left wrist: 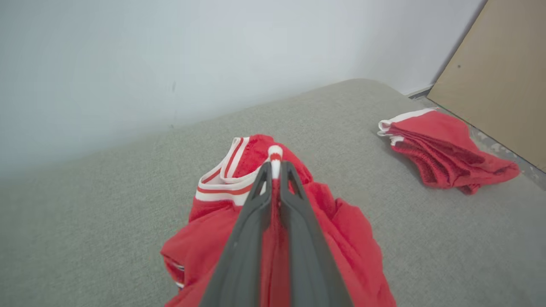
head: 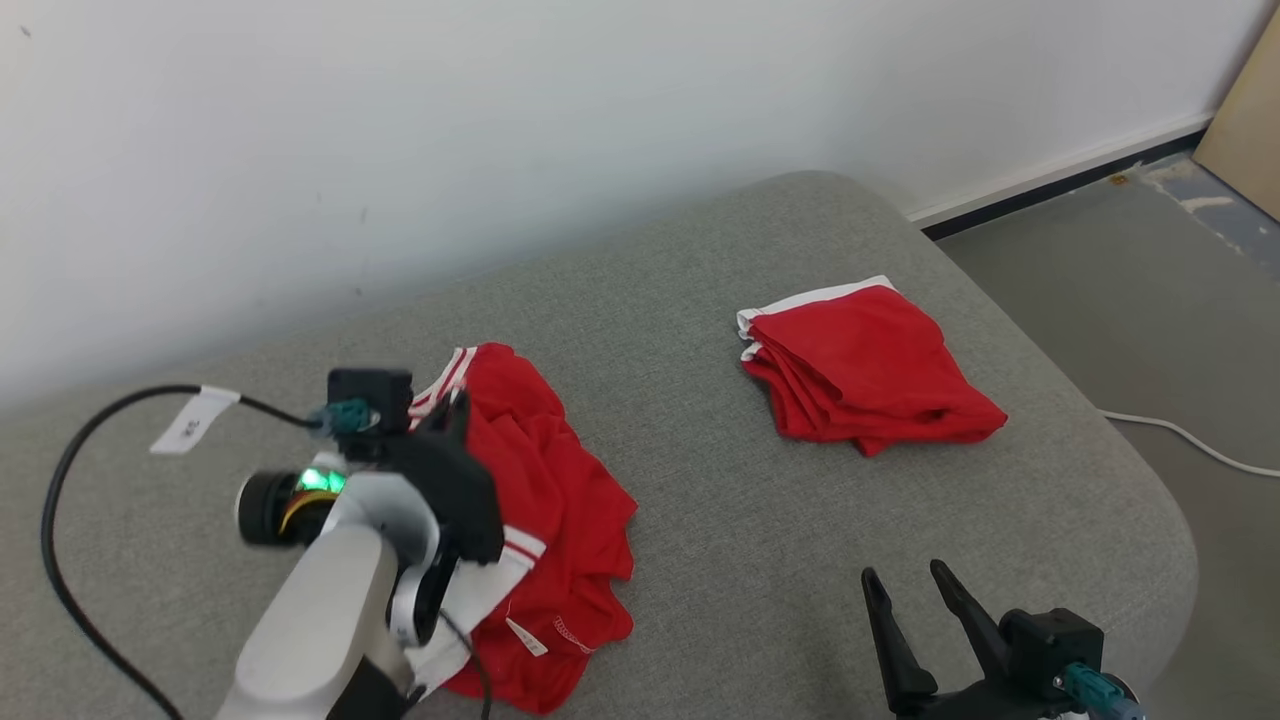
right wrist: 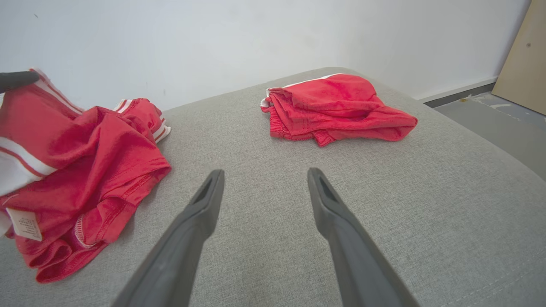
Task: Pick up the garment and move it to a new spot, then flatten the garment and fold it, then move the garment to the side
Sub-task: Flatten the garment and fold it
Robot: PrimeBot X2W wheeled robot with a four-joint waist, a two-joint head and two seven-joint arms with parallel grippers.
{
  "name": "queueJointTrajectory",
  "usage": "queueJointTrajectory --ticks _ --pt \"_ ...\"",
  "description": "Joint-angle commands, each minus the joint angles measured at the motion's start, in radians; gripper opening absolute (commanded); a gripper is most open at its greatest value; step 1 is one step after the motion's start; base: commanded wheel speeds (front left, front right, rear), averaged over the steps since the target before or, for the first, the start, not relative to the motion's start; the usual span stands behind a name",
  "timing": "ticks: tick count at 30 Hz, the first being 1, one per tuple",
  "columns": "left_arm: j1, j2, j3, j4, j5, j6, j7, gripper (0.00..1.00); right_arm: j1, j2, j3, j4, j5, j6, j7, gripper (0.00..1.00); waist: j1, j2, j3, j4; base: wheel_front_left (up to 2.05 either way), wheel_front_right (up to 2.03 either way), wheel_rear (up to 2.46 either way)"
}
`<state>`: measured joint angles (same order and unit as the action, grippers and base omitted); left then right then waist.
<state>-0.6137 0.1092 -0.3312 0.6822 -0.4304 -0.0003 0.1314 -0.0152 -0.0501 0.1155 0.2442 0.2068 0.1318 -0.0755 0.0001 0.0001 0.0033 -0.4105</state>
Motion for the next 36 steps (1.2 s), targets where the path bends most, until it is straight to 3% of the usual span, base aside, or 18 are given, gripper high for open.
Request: queueJointTrajectory --ticks 1,11,19,25,36 --pt "-0.054 -0.014 -0.010 -0.012 0.008 -0.015 -0.028 0.00 -0.002 0.000 0.001 0.001 0.002 -0.002 -0.002 1.00 -0.0001 -0.0001 -0.001 0.003 0.00 0.00 0.00" --pt "-0.320 -0.057 -0.071 -0.171 0.004 -0.067 -0.260 0.00 -0.011 0.000 0.008 -0.001 -0.002 -0.002 0.005 1.00 -0.0001 -0.0001 -0.016 0.001 0.00 0.00 0.00" --pt "-0.403 -0.058 -0.065 -0.311 -0.059 -0.028 -0.361 0.00 0.002 0.000 -0.005 -0.006 -0.002 -0.002 -0.001 1.00 -0.0001 -0.0001 -0.019 0.018 0.00 0.00 0.00" --pt "-0.242 -0.027 -0.036 -0.353 -0.104 0.021 -0.352 0.00 0.022 0.000 -0.027 -0.018 -0.002 -0.002 0.002 1.00 -0.0001 -0.0001 -0.004 0.104 0.00 0.00 0.00" --pt "0.358 0.126 0.085 -0.418 -0.218 0.105 -0.339 0.00 0.031 0.000 -0.024 -0.032 0.006 -0.002 0.012 1.00 -0.0001 -0.0001 0.007 0.269 0.00 0.00 0.00"
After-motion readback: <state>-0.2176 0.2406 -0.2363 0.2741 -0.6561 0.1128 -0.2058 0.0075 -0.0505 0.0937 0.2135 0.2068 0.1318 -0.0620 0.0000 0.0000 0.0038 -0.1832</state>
